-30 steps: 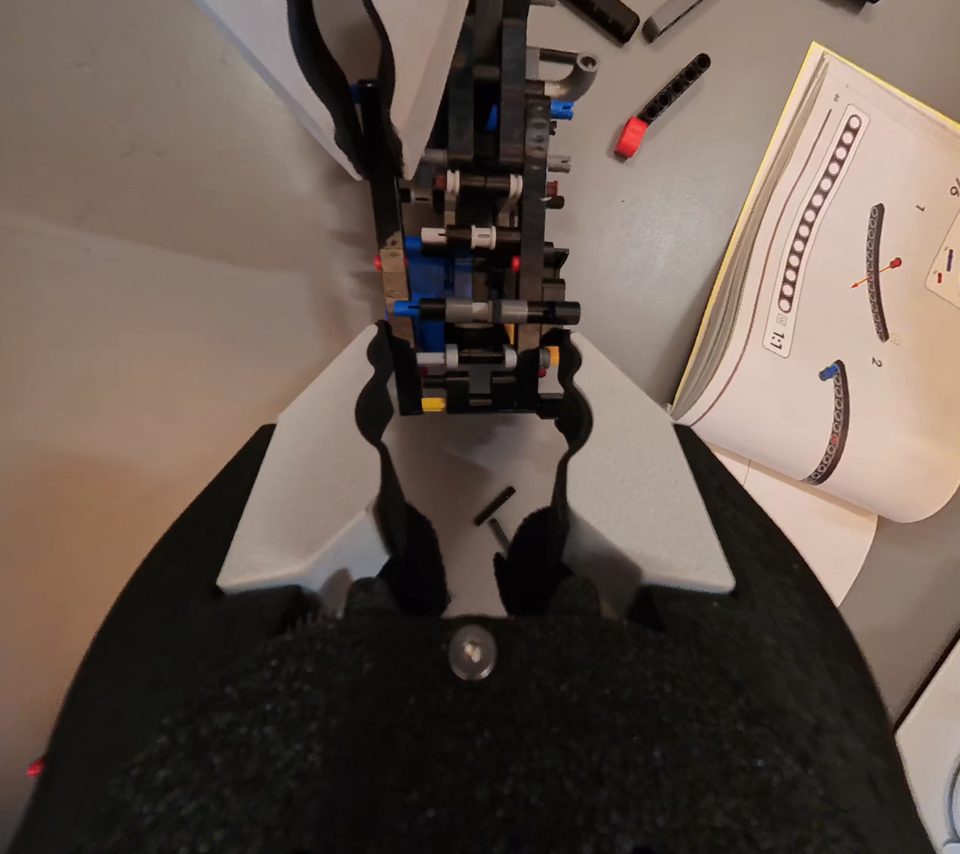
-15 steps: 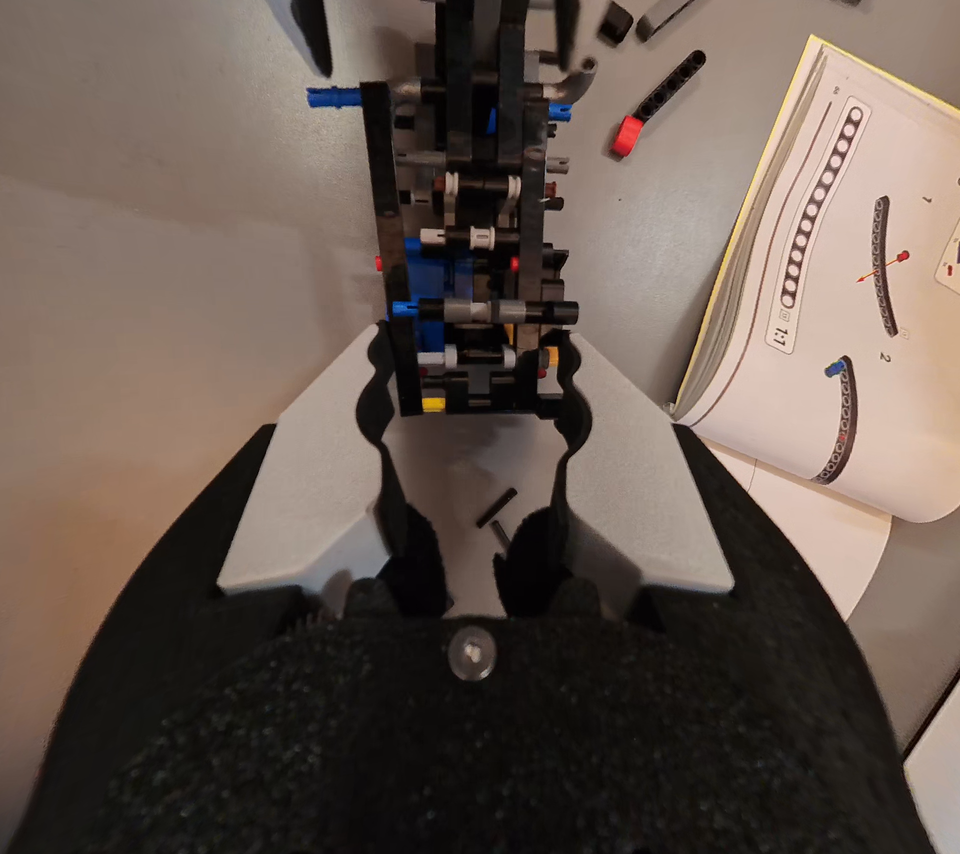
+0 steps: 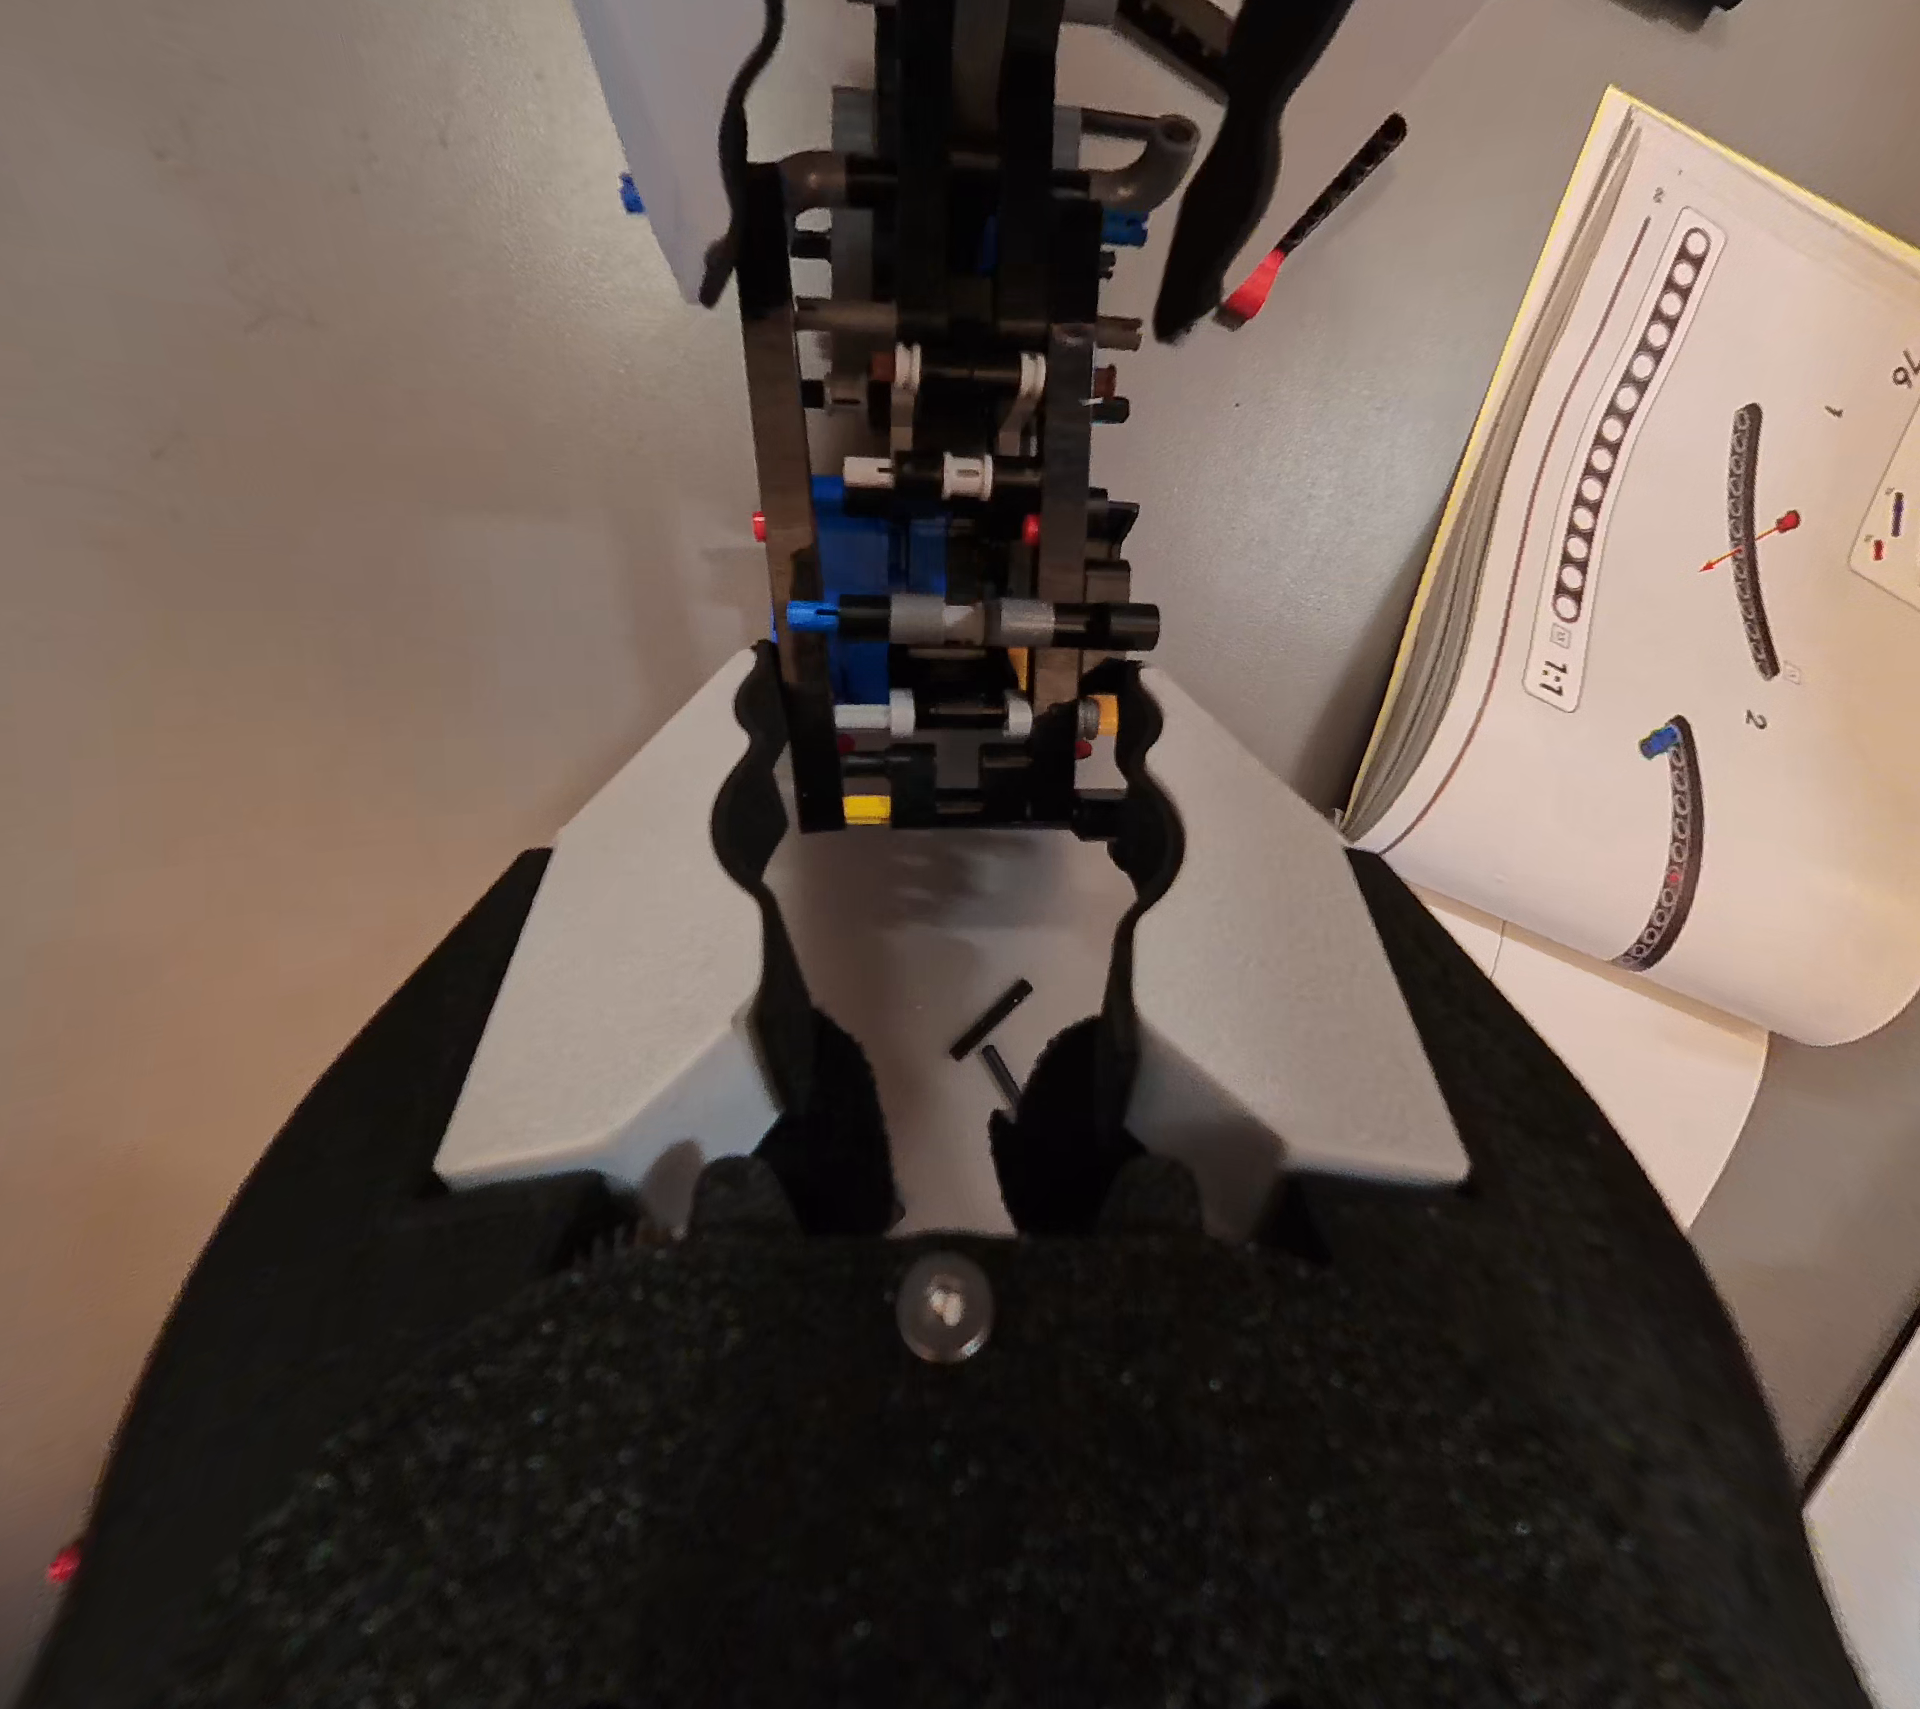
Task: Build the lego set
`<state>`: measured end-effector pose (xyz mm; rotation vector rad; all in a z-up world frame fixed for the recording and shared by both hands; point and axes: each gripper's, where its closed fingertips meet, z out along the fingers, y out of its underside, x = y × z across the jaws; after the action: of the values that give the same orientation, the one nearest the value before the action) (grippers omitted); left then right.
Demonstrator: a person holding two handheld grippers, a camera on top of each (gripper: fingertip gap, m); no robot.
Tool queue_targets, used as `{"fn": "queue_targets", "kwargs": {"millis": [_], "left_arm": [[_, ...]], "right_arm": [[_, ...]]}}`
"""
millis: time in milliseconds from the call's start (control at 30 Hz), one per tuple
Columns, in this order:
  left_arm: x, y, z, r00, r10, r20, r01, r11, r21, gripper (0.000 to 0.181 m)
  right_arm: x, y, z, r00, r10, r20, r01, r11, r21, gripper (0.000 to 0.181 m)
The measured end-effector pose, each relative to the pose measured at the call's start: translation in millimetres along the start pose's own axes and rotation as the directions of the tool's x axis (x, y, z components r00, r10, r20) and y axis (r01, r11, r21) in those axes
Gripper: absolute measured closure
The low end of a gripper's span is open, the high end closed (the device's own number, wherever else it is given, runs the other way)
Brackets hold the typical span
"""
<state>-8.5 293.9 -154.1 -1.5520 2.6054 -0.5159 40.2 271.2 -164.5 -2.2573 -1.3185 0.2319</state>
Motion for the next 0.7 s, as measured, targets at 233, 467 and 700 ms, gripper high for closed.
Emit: {"fn": "queue_targets", "kwargs": {"millis": [233,467,700], "left_arm": [[1.4,1.4,3.5,1.000,0.009,-0.026,-0.008,1.000,0.020,0.108],[2.0,-3.0,-14.7,1.000,0.023,0.006,-0.023,0.996,0.083,0.132],[31.3,3.9,-18.1,0.998,0.062,0.033,-0.066,0.990,0.129,0.156]], "right_arm": [[0.2,-0.9,1.0,1.000,-0.011,-0.004,0.011,1.000,0.020,0.118],[0.6,-1.8,1.1,1.000,0.013,0.009,-0.013,0.999,0.031,0.118],[0.6,-2.4,1.5,1.000,0.009,0.012,-0.010,0.999,0.042,0.118]]}}
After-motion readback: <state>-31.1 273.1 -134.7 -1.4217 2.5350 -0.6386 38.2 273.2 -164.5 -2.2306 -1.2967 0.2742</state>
